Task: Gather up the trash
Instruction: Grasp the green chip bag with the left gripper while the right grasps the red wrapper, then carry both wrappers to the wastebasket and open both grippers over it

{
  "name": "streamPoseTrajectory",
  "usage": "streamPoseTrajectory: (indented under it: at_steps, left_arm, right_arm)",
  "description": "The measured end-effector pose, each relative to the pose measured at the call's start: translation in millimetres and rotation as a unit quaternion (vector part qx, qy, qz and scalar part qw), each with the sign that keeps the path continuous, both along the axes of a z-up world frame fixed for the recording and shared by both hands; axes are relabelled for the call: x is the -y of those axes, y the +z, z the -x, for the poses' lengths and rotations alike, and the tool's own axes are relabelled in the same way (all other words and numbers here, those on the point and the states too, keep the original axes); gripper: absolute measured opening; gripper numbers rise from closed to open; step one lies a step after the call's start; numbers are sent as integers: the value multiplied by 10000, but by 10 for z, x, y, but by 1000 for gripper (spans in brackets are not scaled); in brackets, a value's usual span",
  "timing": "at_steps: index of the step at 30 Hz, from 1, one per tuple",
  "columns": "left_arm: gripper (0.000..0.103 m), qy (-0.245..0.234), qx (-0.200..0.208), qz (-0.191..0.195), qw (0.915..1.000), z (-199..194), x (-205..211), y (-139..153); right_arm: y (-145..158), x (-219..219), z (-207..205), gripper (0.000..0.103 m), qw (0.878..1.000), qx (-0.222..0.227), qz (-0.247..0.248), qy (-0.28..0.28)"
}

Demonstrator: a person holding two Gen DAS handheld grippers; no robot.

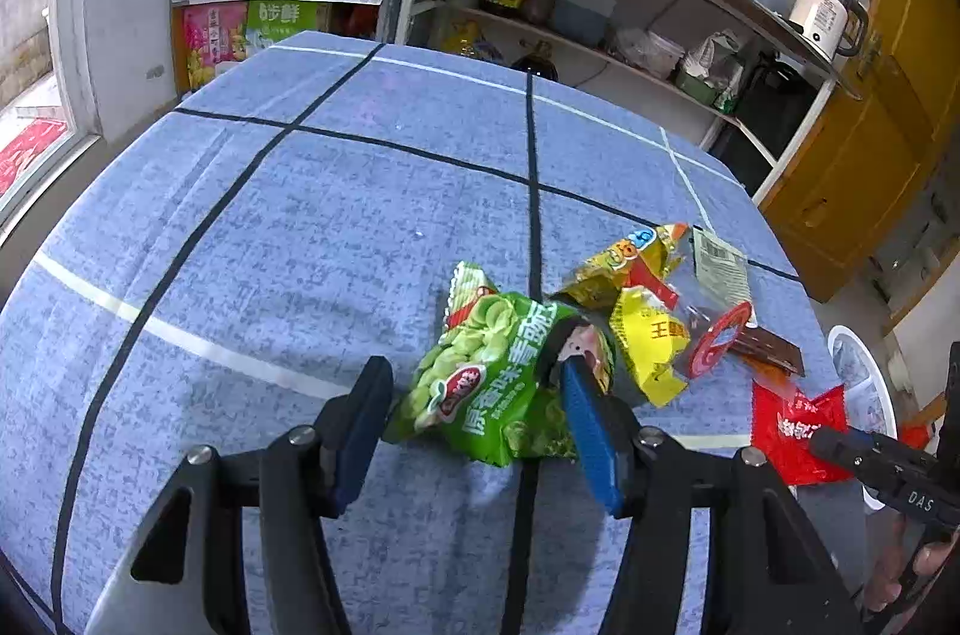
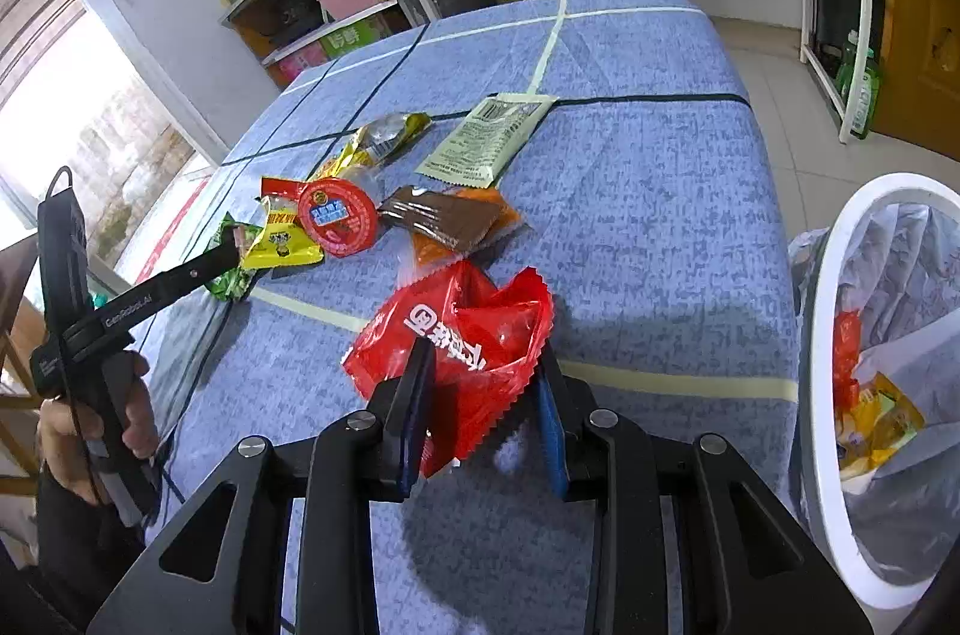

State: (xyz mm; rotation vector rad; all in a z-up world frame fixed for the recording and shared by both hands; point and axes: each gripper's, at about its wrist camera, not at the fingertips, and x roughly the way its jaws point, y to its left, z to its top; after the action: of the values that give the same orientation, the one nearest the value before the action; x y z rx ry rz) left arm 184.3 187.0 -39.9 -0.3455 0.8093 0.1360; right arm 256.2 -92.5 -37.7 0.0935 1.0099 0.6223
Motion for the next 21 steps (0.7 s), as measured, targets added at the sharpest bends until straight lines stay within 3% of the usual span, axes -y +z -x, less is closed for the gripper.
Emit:
streamPoseTrajectory:
  at_steps: [2, 3, 6, 21]
  left_arm:
    - [41, -32, -15, -7, 10000, 0, 13, -2]
    - [28, -74, -26, 4, 10000, 2, 25, -5]
    - [19, -119, 75, 65, 9999, 42, 40, 20]
    - [12, -255, 766, 33, 9967, 450, 195, 319]
  right_arm:
    - [-3, 2, 3, 20, 10000, 4, 16, -29]
    - [-3, 2, 1, 18, 10000, 9, 0, -44]
    - [26, 32, 24, 11, 9999, 38, -90, -28]
    - [231, 151, 262, 5, 9988, 386, -263, 116]
